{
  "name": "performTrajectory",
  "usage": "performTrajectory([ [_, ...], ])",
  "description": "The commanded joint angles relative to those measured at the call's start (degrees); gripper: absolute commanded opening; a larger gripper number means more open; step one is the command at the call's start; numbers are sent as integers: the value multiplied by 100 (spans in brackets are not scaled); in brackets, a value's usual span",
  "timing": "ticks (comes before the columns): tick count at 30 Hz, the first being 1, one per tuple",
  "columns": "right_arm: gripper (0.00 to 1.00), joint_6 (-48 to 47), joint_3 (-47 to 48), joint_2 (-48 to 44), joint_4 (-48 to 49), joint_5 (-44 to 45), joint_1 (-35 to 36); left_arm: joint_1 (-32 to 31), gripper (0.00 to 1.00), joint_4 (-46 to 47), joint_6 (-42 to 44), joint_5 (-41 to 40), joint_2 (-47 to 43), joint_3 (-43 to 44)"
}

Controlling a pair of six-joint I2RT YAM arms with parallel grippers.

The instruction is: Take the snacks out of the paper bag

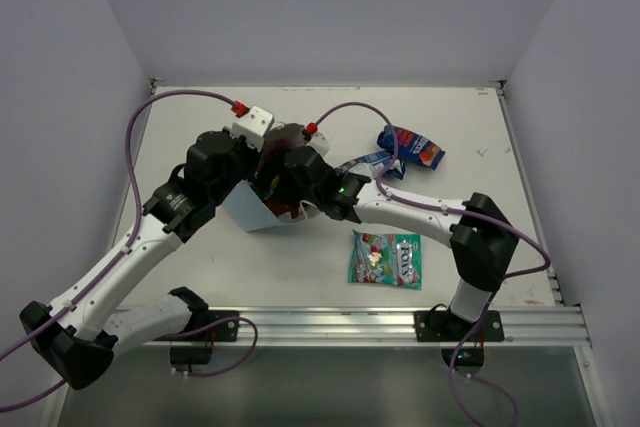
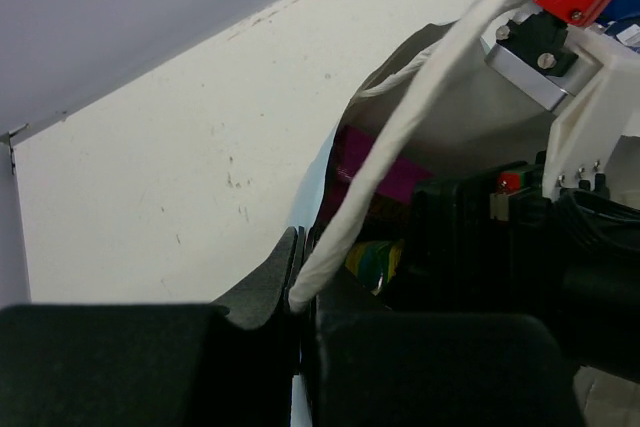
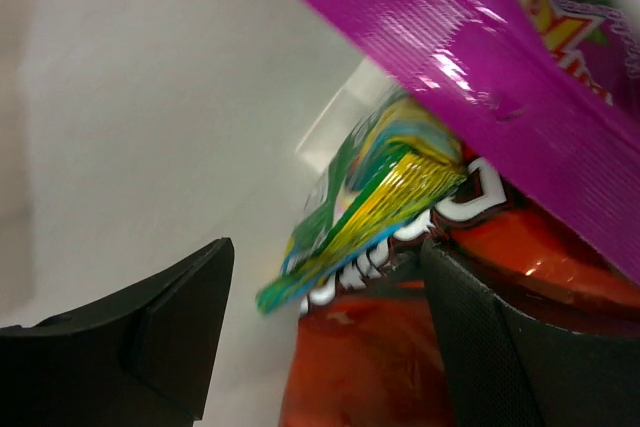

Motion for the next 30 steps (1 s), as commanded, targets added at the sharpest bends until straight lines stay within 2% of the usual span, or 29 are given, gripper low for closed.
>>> performTrajectory([
  [1,79,348,140,293,114,381,3,-9,0,564,-161,240,-148,70],
  [6,78,384,35,521,53,408,3,-9,0,564,-161,363,-245,9],
  [10,67,252,113,688,176,382,3,-17,0,564,-152,468,-280,-79],
  [13,49,208,263,847,71,381,3,-9,0,546,-161,495,-289,-114],
  [14,39,199,289,917,27,382,-6,-9,0,537,-178,512,-289,-105],
  [16,25,182,290,944,0,390,-15,-9,0,537,-187,512,-315,-97],
  [17,13,164,255,944,9,416,-15,-17,0,537,-179,486,-324,-97],
  [19,0,103,193,865,9,434,-32,-9,0,529,-179,433,-333,-114],
  [30,0,-1593,-211,-611,1142,30,-50,-9,0,467,-187,-217,-403,-343],
])
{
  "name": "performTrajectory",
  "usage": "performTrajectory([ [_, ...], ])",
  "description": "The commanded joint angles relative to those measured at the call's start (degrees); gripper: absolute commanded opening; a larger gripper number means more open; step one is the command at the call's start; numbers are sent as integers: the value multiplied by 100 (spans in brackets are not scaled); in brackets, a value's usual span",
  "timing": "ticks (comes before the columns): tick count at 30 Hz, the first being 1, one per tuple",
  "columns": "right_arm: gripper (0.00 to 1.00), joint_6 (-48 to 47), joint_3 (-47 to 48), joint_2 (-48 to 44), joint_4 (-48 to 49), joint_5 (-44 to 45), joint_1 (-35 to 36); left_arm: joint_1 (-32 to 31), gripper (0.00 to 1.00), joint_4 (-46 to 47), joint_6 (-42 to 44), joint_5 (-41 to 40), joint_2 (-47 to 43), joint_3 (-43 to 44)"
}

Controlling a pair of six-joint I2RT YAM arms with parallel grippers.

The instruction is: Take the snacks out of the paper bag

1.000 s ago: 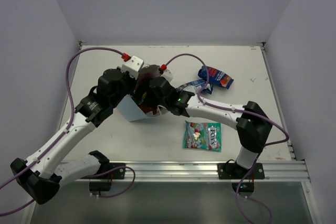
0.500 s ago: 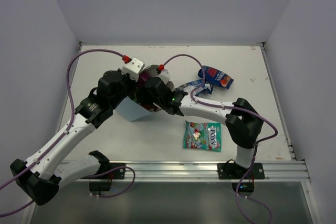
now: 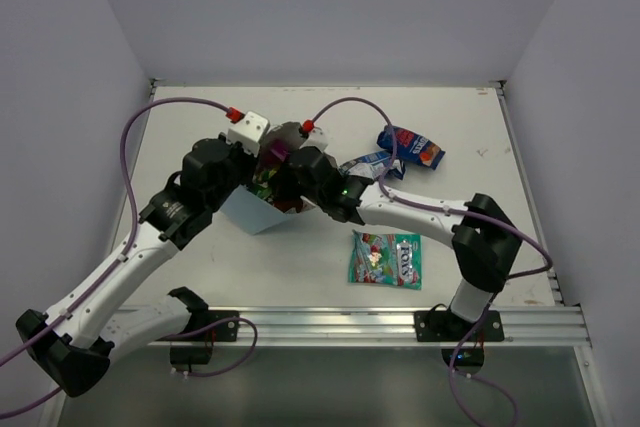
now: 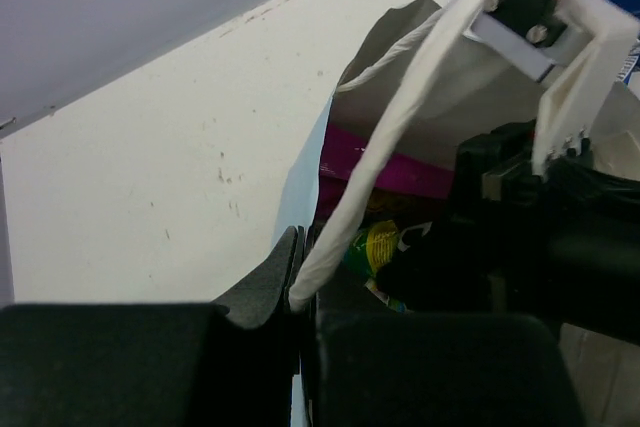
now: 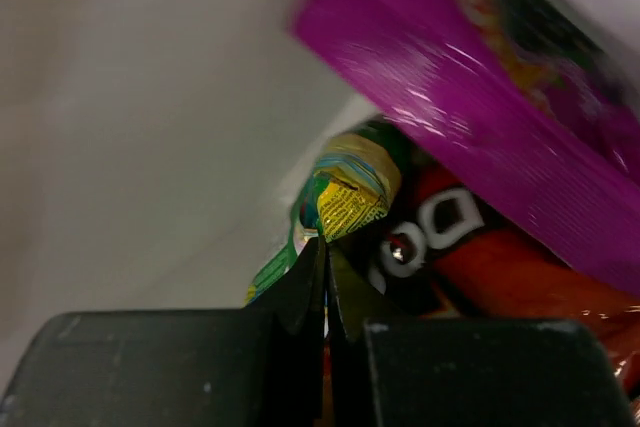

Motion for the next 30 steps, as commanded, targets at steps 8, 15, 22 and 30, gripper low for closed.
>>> performTrajectory([
  [8,0,-1430,448,-1169,379,-483,-19,-9,0,344,-50,-507,-169,-85],
  [15,0,-2107,853,-1599,194,-562,-63,-9,0,318,-137,-814,-134,-67],
  [22,0,-2521,1038,-2136,-139,-616,-449,-9,0,292,-296,-1096,-99,-24],
  [30,0,-2714,774,-3145,-394,-817,-1082,0,0,169,-313,-1517,-55,12],
])
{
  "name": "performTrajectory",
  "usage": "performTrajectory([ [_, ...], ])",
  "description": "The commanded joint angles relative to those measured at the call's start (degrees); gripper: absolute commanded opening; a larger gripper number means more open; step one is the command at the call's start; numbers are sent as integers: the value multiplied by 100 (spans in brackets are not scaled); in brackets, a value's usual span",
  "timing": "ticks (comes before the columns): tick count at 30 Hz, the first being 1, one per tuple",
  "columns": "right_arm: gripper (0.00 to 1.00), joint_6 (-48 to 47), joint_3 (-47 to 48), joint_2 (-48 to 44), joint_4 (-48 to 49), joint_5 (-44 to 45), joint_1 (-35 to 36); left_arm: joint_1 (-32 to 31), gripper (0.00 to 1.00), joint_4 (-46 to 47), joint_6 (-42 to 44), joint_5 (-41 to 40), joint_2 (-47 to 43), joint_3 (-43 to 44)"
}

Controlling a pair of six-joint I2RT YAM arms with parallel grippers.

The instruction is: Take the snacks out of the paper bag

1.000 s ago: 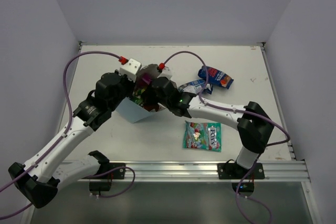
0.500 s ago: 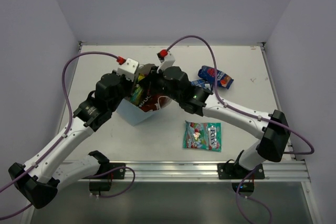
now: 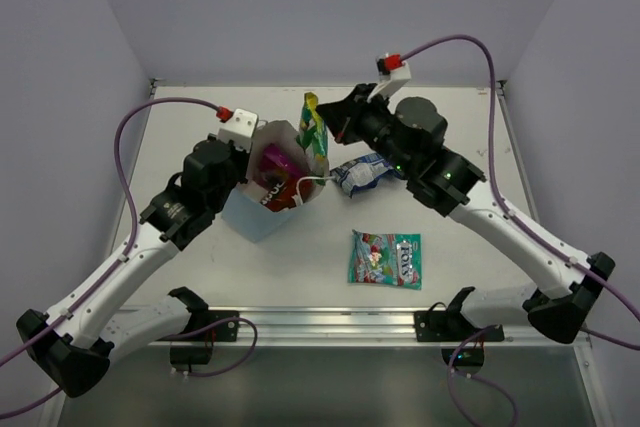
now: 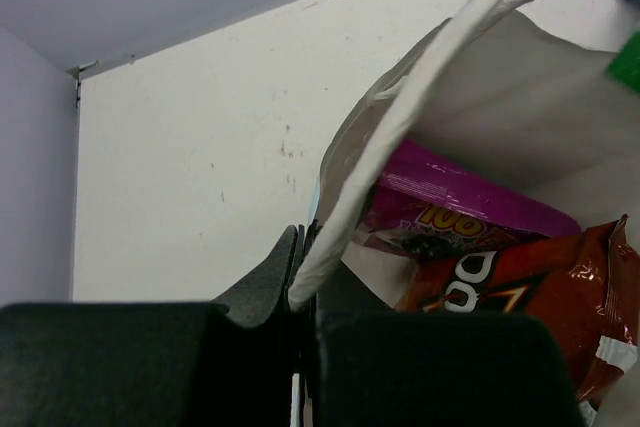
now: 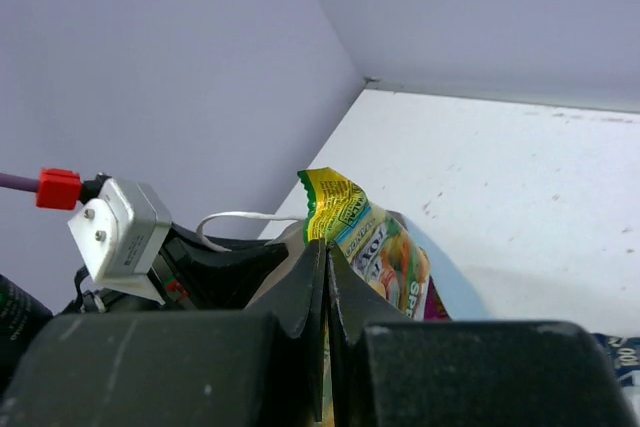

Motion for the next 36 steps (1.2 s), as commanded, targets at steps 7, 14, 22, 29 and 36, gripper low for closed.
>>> performTrajectory([
  [7,0,-488,-813,-1841,-587,619,-904,35,0,39,-338,-682,85,147],
  [14,0,-121,-2685,-2940,-1282,1551,-1371,71,0,65,-356,-665,129,244],
  [22,1,522,-4086,-3153,-1440,1132,-1565,71,0,92,-339,-559,156,288],
  [29,55,-30,-2523,-2354,-1502,-256,-1459,79,0,188,12,-384,138,367],
  [36,71,-1243,-562,-798,-1669,-733,-345,79,0,329,426,-50,147,630],
])
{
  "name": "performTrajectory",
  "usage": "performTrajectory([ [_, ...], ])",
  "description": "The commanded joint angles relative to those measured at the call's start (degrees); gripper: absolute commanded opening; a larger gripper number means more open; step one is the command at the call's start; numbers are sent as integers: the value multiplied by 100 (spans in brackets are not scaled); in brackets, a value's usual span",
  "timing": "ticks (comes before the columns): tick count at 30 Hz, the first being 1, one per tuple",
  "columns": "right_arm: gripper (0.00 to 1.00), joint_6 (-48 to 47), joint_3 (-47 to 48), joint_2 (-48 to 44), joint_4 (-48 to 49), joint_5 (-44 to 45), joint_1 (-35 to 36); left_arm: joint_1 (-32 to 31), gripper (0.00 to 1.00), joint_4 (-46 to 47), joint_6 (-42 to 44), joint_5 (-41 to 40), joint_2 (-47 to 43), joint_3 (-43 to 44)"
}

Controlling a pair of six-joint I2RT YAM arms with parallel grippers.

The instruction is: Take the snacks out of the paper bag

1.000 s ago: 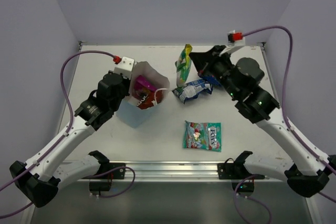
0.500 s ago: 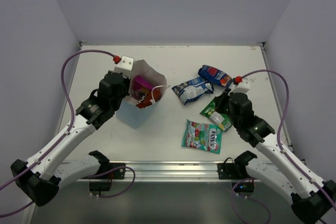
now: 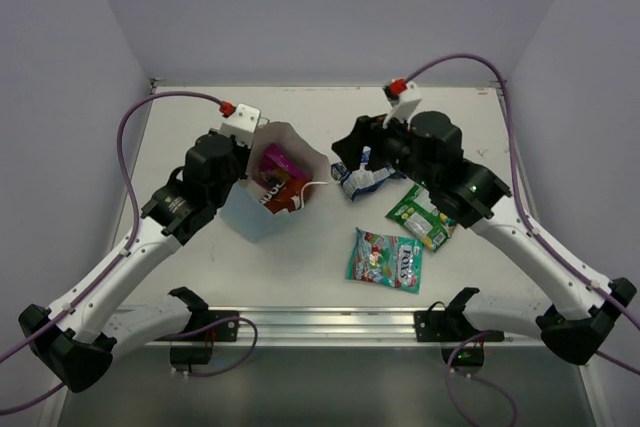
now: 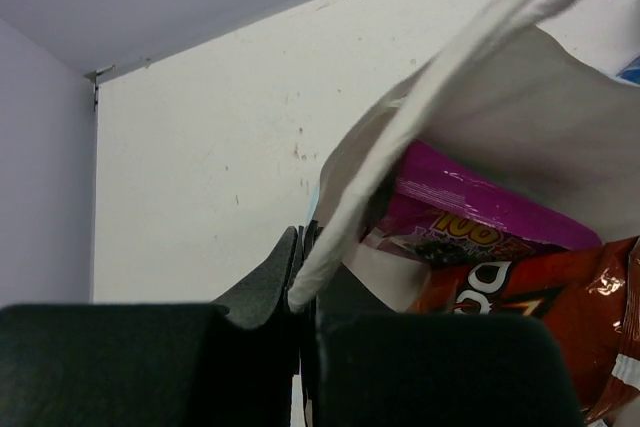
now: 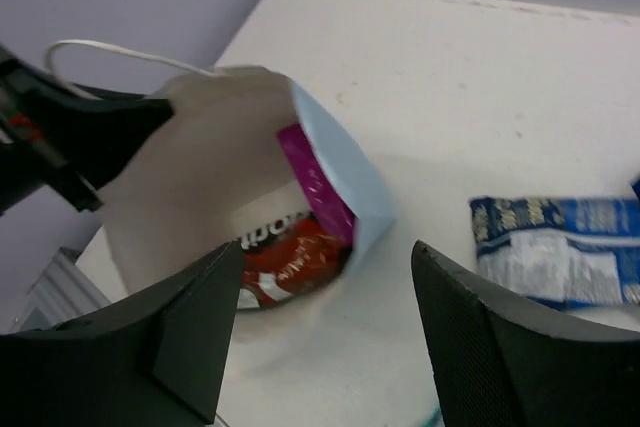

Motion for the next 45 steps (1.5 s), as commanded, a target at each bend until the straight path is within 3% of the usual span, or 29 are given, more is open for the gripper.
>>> performTrajectory([
  [1,72,-896,904,821,-113,-562,553,40,0,508,432,195,-41,519],
  [7,70,-1240,1751,1984,-96,-723,1037,40,0,684,705,336,117,748],
  [12,68,-1196,1077,2459,790,-450,1441,40,0,605,680,494,196,748],
  [26,71,-2013,284,3513,3120,1870,1705,40,0,447,521,837,-59,432],
  [33,69,-1961,566,4225,3138,1458,1617,40,0,447,574,960,-199,362],
  [36,56,-1891,522,4358,3235,1353,1626,40,0,438,591,925,-226,361],
  [37,38,-1873,452,4358,3331,1344,1617,40,0,421,583,916,-226,353],
  [41,2,-2040,328,3964,3394,1283,1626,31,0,377,565,838,-235,256],
  [45,0,-2251,442,3287,3174,897,1635,31,0,377,460,793,-226,107],
])
